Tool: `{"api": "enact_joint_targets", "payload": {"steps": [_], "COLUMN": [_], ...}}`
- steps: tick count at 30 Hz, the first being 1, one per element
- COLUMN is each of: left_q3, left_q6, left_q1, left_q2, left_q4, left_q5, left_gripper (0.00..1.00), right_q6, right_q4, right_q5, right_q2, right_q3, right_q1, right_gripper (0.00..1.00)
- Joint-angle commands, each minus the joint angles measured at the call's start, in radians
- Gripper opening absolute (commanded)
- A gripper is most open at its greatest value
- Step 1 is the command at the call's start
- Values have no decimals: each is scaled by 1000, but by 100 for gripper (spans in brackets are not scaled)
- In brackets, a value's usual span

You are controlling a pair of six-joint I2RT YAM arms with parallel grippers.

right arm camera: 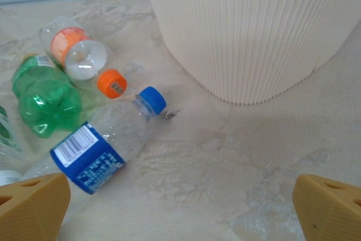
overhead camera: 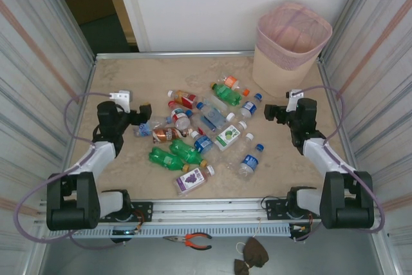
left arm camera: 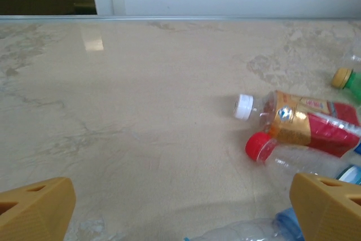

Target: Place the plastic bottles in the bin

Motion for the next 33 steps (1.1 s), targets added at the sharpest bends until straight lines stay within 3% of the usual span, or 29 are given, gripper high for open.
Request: {"api": "enact_joint_targets", "payload": {"steps": [1,9,16,20,25,33], "left_q3": [89,288,450,424,365,331], "left_q6": [-104,-186,-62,11,-11,-48], "left_q1": [-5,-5,-5,-3,30,150], "left_q2": [-57,-96,-71,-98,-170,-227], "left_q4": [-234,-654,-944,-929,-855,-785], "left_q5": [-20,79,172,169,180,258], "left_gripper": [96,95,95,93,93,91], "right_q6": [114,368,604,717,862,1058], "right_q4": [-297,-743,-1023,-1095,-1163,-1098], "right_q5": [38,81,97,93,150,170], "right_q2": [-86,-254,-307,-320,-316,-276], "right_q3": [56,169,248,243,225,158], "right_q1": [40,141,293,416,592,801], "right_gripper": [99,93,85,81,82,85]}}
